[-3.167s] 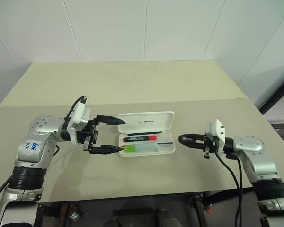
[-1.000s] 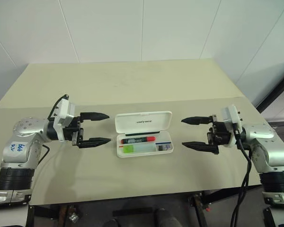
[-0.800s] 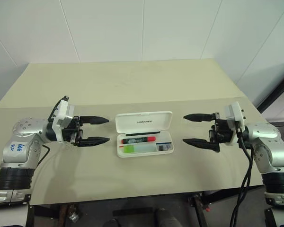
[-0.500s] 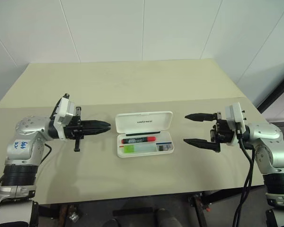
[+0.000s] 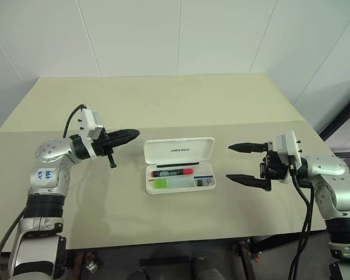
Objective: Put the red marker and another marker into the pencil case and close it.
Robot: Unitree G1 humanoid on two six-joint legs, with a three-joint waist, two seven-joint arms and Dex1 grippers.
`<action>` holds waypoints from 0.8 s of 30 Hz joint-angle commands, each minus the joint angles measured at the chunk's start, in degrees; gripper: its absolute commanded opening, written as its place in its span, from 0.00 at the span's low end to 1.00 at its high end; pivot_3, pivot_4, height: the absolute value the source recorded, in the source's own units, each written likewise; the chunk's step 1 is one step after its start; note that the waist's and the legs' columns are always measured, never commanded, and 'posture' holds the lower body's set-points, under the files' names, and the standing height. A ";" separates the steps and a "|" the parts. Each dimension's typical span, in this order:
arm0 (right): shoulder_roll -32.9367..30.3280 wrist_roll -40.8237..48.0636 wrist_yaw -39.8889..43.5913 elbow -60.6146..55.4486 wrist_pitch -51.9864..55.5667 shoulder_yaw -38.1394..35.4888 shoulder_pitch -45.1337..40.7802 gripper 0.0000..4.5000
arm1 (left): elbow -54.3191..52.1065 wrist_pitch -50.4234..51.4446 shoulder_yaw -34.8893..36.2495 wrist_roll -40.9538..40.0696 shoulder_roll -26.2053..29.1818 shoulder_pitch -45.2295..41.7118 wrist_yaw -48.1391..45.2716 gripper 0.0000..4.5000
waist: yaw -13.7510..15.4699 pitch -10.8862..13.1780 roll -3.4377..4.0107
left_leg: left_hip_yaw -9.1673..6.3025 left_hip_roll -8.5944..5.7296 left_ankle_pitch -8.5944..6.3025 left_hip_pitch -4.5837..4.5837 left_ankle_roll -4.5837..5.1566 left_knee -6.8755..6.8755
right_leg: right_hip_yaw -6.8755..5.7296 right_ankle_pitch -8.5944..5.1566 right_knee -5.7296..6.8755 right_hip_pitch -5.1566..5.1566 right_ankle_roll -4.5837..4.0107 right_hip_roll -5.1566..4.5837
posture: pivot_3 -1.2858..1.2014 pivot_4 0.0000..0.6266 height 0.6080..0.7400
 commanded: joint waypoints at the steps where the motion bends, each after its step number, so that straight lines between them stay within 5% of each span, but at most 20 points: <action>1: -0.91 0.40 -0.58 -1.93 -0.97 -1.10 0.55 1.00 | 1.40 -3.00 0.29 2.14 -0.71 -2.18 2.86 0.01 | 0.24 0.00 0.00 | 0.00 0.00 0.00 0.00 0.00 0.00 | 0.00 0.00 0.00 0.00 0.00 0.00 | 0.52 0.24 1.00; 6: -0.98 0.46 -0.92 -2.15 -1.12 -1.35 1.36 1.00 | 2.85 -6.86 -2.78 6.05 -0.80 -1.74 1.65 0.01 | 0.61 0.00 0.00 | 0.00 -0.01 0.00 -0.02 0.00 0.00 | 0.00 0.01 -0.01 0.00 0.01 0.00 | 0.52 0.24 1.00; 24: -1.24 0.52 -2.12 -2.30 -2.40 -1.78 3.38 1.00 | -4.72 -7.46 -6.60 0.73 -2.28 4.14 -13.67 0.01 | 0.62 0.00 0.00 | 0.00 -0.01 0.00 -0.01 0.00 0.01 | 0.00 0.01 0.01 0.02 0.01 0.00 | 0.52 0.24 1.00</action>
